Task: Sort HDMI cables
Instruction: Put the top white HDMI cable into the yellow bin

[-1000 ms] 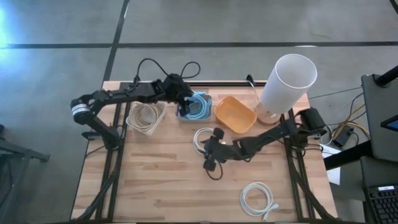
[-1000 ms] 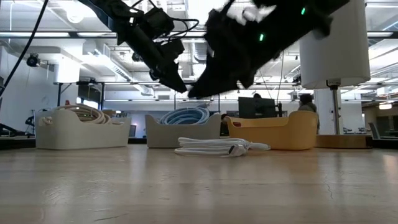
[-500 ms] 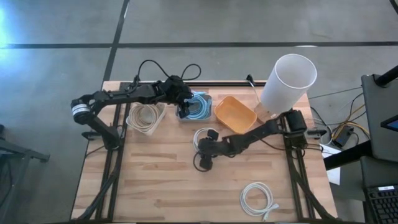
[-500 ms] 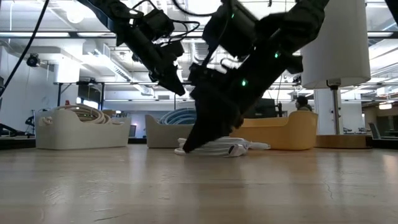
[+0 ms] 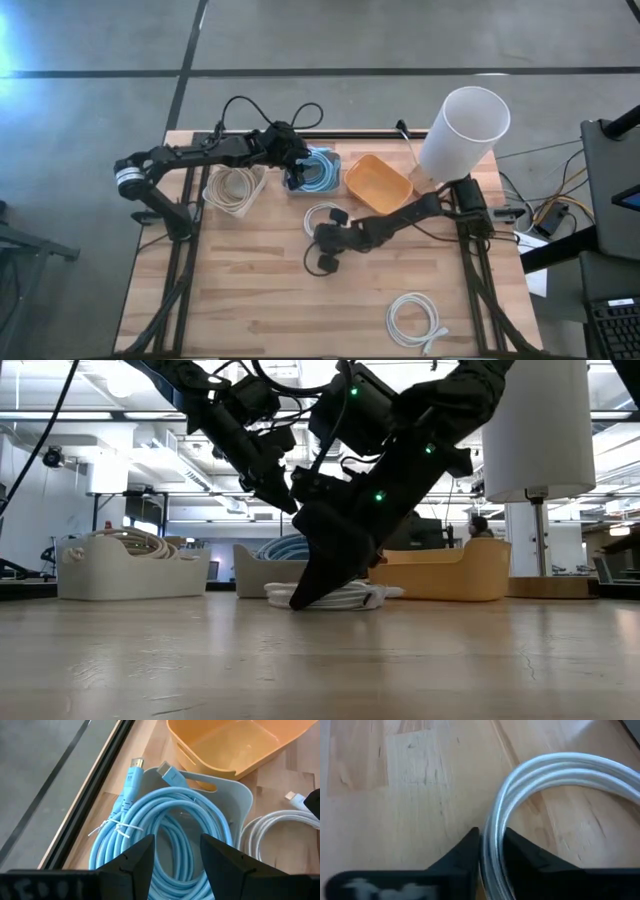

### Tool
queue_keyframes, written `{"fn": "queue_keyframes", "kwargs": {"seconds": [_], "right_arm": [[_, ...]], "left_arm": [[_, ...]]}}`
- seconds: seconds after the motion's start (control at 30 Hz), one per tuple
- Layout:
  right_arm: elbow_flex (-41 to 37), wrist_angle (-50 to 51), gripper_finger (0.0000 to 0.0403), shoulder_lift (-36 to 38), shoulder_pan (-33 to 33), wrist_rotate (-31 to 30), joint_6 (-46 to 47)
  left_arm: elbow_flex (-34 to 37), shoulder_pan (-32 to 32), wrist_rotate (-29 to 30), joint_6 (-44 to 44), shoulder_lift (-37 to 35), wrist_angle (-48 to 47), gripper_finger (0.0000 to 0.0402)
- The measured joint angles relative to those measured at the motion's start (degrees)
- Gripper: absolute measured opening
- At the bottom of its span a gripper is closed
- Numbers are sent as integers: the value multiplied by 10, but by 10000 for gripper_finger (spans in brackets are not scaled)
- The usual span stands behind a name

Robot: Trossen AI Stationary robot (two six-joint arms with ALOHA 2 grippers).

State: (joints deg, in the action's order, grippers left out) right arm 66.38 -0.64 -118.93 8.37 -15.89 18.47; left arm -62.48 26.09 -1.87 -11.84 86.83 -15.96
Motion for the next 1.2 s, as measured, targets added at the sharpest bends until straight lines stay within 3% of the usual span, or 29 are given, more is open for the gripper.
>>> {"fn": "queue_keyframes", "kwargs": {"seconds": [0.13, 0.33, 0.43, 0.63, 0.83, 1.2], "right_arm": [[11, 19, 36, 12, -2, 31, -1], [55, 133, 35, 59, 10, 51, 15], [76, 227, 36, 89, 23, 22, 49], [104, 383, 39, 152, 56, -100, 82], [83, 450, 40, 199, 53, -201, 118], [-2, 459, 46, 206, -24, -224, 110]], "left_arm": [[0, 0, 0, 0, 0, 0, 172], [1, 0, 0, 0, 0, 0, 172], [4, 0, 0, 0, 0, 1, 172], [18, 0, 0, 0, 0, 6, 172], [39, 0, 0, 0, 0, 16, 172], [47, -4, -11, 17, 0, 25, 172]]}}
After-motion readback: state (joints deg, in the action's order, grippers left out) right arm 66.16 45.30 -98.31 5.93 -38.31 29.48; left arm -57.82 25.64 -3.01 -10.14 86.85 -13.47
